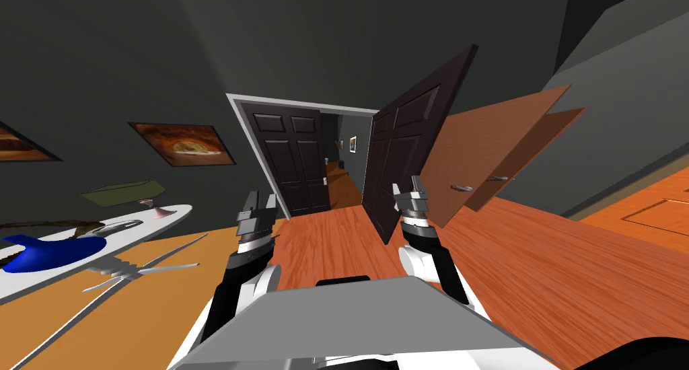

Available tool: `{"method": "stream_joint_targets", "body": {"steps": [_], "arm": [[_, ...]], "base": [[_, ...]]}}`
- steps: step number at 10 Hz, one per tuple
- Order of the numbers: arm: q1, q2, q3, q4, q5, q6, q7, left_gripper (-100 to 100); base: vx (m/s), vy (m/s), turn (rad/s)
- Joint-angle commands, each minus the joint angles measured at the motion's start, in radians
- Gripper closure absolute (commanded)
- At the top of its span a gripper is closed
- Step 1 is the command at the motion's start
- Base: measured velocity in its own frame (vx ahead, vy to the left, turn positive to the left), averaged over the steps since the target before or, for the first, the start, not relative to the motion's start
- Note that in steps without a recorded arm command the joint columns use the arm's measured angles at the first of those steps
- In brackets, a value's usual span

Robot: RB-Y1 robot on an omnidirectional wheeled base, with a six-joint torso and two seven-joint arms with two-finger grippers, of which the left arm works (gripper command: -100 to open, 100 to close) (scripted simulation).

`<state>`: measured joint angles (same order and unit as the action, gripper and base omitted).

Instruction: Pull the door open

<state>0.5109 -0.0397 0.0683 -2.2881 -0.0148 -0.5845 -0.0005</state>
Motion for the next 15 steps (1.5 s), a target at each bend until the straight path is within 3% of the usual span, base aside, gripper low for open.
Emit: {"method": "stream_joint_targets", "body": {"steps": [1,7,15], "arm": [[-0.008,0.016,0.002,0.032,0.002,-0.004,0.002,-100],[-0.035,0.058,0.01,0.139,0.007,-0.017,0.009,-100],[-0.072,0.095,0.02,0.29,0.015,-0.036,0.019,-100]], "base": [[0.081,0.013,-0.019],[0.155,-0.006,-0.014],[0.12,-0.001,-0.014]]}}
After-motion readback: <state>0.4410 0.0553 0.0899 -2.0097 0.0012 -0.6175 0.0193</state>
